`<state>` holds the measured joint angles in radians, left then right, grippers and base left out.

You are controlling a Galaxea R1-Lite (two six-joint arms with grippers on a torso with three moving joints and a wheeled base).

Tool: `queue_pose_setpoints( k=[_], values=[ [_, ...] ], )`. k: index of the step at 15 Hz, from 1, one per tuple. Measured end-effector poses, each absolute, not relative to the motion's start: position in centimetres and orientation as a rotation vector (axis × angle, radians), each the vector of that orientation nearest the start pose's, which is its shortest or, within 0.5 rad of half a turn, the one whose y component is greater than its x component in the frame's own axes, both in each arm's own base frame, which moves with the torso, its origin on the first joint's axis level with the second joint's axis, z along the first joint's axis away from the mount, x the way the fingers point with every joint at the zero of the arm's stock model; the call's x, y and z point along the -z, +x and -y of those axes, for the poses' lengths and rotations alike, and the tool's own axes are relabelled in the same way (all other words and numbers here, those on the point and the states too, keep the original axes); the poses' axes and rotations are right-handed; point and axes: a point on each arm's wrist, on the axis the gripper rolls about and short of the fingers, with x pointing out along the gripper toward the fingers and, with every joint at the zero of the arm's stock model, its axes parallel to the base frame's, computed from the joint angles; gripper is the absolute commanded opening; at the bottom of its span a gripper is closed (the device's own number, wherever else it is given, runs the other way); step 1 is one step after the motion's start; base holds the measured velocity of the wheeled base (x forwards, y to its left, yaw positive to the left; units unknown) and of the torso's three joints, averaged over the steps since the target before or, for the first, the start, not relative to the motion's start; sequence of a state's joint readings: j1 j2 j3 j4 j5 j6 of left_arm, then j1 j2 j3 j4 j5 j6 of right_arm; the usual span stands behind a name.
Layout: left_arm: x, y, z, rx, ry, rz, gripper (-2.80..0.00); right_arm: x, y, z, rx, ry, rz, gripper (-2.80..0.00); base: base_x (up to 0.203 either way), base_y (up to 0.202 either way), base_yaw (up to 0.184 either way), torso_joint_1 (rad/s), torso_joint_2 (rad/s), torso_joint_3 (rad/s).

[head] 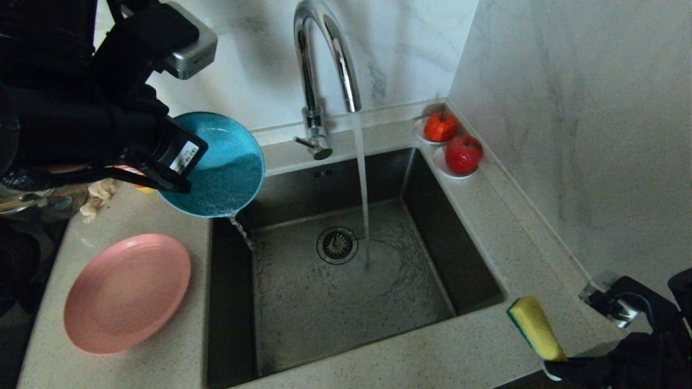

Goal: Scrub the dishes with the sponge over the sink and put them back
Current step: Wash the bowl

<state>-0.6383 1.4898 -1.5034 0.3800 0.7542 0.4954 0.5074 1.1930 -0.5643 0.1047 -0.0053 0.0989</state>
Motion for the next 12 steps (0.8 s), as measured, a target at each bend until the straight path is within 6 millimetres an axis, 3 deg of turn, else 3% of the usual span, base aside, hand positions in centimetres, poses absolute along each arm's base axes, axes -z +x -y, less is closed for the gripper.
queue_pose_setpoints(
  k=[6, 12],
  values=[
    [-35.4, 19.3, 13.9, -0.103, 0.828, -0.252, -2.8, -17.0, 13.0, -7.2, -0.444, -0.091, -0.727, -2.8, 0.0, 0.0, 0.0, 0.0, 0.0, 0.0],
    [-34.2, 19.2, 14.9, -0.163, 0.935, -0.295, -2.8, -16.7, 13.3, -7.1, -0.462, -0.065, -0.696, -2.8, 0.0, 0.0, 0.0, 0.0, 0.0, 0.0]
  ],
)
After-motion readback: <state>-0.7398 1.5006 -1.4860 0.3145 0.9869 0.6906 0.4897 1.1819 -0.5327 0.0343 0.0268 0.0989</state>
